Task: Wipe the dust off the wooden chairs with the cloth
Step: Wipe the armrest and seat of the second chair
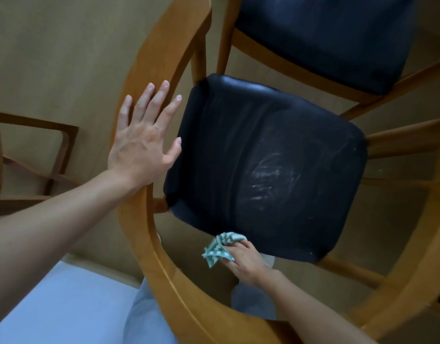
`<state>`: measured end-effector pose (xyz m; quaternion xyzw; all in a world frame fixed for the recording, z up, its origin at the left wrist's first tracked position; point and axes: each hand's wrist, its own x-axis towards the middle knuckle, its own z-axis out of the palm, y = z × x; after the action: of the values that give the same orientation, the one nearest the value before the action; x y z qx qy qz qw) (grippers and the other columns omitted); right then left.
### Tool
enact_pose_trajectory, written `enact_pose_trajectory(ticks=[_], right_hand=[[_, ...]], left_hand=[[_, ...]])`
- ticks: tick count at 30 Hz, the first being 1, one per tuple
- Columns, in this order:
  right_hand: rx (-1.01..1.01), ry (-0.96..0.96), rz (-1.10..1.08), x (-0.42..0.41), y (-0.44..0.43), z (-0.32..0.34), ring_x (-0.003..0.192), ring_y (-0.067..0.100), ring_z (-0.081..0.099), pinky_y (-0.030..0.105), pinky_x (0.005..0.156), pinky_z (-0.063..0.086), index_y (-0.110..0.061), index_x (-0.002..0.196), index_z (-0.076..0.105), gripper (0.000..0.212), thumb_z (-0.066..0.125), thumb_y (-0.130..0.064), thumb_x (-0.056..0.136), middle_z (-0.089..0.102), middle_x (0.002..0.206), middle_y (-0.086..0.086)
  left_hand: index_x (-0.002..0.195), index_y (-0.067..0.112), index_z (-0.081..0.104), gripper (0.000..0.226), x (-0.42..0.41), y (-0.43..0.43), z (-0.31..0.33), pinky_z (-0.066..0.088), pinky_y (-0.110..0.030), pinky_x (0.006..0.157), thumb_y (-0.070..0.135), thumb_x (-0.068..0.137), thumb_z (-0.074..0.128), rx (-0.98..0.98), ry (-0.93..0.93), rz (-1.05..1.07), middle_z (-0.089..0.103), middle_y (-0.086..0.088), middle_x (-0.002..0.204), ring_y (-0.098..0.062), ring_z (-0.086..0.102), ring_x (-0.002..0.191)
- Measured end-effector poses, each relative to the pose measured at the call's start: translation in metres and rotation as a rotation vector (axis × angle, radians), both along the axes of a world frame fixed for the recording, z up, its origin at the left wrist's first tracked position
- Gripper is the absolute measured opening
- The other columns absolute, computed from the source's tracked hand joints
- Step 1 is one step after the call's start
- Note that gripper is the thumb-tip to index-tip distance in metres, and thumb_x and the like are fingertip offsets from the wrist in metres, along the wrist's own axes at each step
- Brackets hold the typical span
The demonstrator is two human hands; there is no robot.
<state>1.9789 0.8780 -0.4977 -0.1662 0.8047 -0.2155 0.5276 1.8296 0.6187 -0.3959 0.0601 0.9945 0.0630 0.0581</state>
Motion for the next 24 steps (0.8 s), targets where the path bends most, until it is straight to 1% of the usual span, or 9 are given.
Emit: enact_pose_trajectory(ticks=[3,4,6,9,14,17,20,22,24], right_hand=[[-0.145,-0.287,-0.660,-0.031,0.005,0.014,0.088,0.009,0.059,0.032,0.086,0.049,-0.017,0.104,0.060,0.026,0.038,-0.032,0.101,0.063,0.098,0.000],[-0.205,-0.328,-0.874,-0.052,0.006,0.017,0.078,0.008,0.061,0.027,0.074,0.053,-0.015,0.096,0.059,0.024,0.039,-0.027,0.101,0.063,0.091,0.001],[-0.273,-0.283,-1.175,-0.106,0.013,0.024,0.072,0.010,0.064,0.021,0.065,0.054,-0.012,0.092,0.058,0.020,0.041,-0.019,0.100,0.066,0.088,0.005],[-0.393,-0.082,-1.353,-0.200,0.028,0.034,0.074,0.011,0.065,0.022,0.064,0.055,-0.012,0.098,0.057,0.017,0.043,-0.021,0.099,0.068,0.085,0.001],[-0.491,0.375,-1.297,-0.334,0.048,0.041,0.087,0.007,0.061,0.019,0.075,0.053,-0.013,0.115,0.050,0.022,0.042,-0.027,0.101,0.060,0.102,-0.002],[-0.237,0.558,-1.051,-0.375,0.054,0.010,0.106,0.019,0.058,0.035,0.094,0.046,-0.016,0.123,0.055,0.037,0.043,-0.041,0.098,0.061,0.113,0.001],[0.146,0.518,-0.715,-0.374,0.048,-0.036,0.126,0.032,0.045,0.041,0.106,0.033,-0.015,0.133,0.050,0.051,0.034,-0.049,0.098,0.054,0.133,0.012],[0.333,0.544,-0.508,-0.360,0.037,-0.056,0.139,0.028,0.026,0.043,0.114,0.015,-0.010,0.140,0.040,0.052,0.028,-0.043,0.101,0.040,0.146,0.011],[0.351,0.609,-0.526,-0.348,0.023,-0.057,0.145,0.024,0.010,0.043,0.116,-0.001,-0.010,0.145,0.031,0.052,0.026,-0.039,0.102,0.027,0.154,0.006]], left_hand=[[0.148,0.020,0.023,0.068,0.000,0.000,0.000,0.006,-0.047,0.115,0.046,0.086,0.034,0.001,-0.001,0.001,0.014,-0.006,0.157,-0.024,0.008,0.145],[0.148,0.020,0.024,0.068,0.000,0.000,0.000,0.006,-0.047,0.115,0.047,0.086,0.033,0.002,0.000,0.001,0.015,-0.006,0.157,-0.024,0.009,0.145],[0.148,0.019,0.024,0.068,0.000,0.000,0.001,0.007,-0.047,0.115,0.047,0.086,0.032,0.006,0.002,0.004,0.016,-0.007,0.157,-0.024,0.010,0.145],[0.148,0.020,0.025,0.068,0.000,0.001,0.001,0.009,-0.048,0.115,0.047,0.086,0.032,0.001,0.002,0.007,0.018,-0.007,0.156,-0.024,0.012,0.145],[0.147,0.019,0.027,0.067,-0.001,0.001,0.001,0.011,-0.047,0.115,0.046,0.086,0.033,0.013,0.018,0.008,0.020,-0.007,0.155,-0.024,0.014,0.144],[0.147,0.019,0.028,0.067,-0.001,0.001,-0.001,0.006,-0.043,0.116,0.046,0.086,0.034,0.015,0.017,0.000,0.020,-0.006,0.156,-0.022,0.013,0.145],[0.146,0.018,0.030,0.067,-0.002,0.000,-0.002,0.005,-0.042,0.117,0.046,0.085,0.035,0.034,0.013,0.002,0.020,-0.006,0.156,-0.022,0.013,0.145],[0.146,0.018,0.031,0.067,-0.002,0.000,-0.001,0.005,-0.042,0.117,0.046,0.085,0.035,0.035,0.016,0.001,0.020,-0.006,0.156,-0.022,0.013,0.145],[0.146,0.018,0.030,0.067,-0.002,0.001,-0.001,0.005,-0.042,0.116,0.046,0.085,0.035,0.033,0.019,-0.003,0.019,-0.007,0.156,-0.022,0.012,0.145]])
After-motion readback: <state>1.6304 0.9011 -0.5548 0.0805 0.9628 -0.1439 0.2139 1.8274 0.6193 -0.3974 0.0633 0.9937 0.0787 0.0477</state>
